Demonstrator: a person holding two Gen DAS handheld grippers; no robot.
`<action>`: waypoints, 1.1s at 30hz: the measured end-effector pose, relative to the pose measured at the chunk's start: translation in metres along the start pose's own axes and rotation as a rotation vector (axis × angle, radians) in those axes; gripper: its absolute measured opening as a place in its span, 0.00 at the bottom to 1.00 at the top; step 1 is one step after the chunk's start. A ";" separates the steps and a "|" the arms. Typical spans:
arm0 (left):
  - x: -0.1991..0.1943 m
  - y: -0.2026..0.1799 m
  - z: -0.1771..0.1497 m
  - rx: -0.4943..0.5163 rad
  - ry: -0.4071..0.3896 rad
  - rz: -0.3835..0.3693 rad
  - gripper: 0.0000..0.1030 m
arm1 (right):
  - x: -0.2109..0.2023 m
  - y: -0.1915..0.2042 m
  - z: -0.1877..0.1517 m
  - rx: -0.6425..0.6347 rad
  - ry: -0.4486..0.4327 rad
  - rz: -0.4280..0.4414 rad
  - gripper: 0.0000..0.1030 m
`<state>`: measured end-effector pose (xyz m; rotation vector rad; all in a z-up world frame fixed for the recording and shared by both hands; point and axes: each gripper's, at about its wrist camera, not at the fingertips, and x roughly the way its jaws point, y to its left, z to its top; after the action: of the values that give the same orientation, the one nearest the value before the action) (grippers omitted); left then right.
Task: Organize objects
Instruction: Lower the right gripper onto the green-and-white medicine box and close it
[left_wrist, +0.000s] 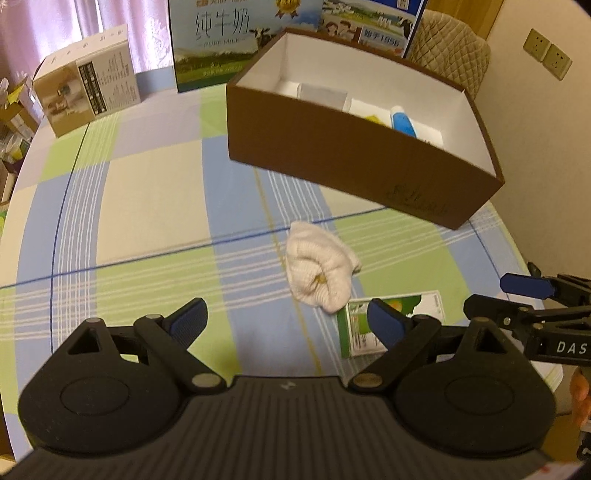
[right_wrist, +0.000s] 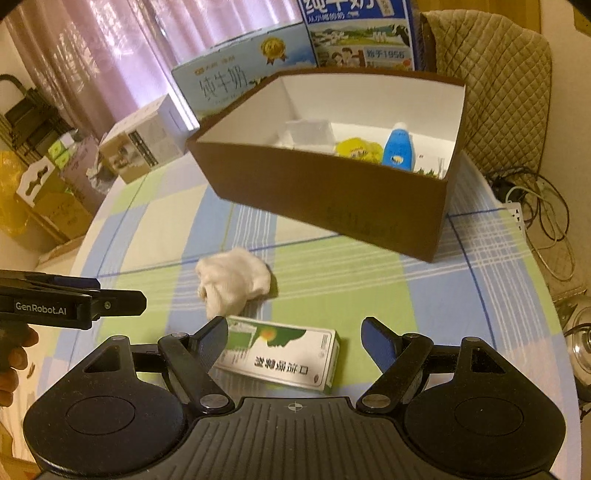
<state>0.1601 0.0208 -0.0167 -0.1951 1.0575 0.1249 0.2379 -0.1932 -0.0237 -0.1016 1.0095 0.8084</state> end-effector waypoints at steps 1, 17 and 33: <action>0.001 0.000 -0.002 -0.001 0.004 0.002 0.89 | 0.002 0.000 -0.002 -0.005 0.004 0.001 0.74; 0.024 0.006 -0.016 -0.033 0.054 0.042 0.89 | 0.039 0.000 -0.016 -0.176 0.038 0.038 0.58; 0.031 0.018 -0.021 -0.053 0.060 0.083 0.89 | 0.075 -0.031 -0.005 -0.082 0.074 0.089 0.29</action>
<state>0.1540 0.0340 -0.0558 -0.2039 1.1231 0.2234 0.2747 -0.1755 -0.0940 -0.1590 1.0561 0.9331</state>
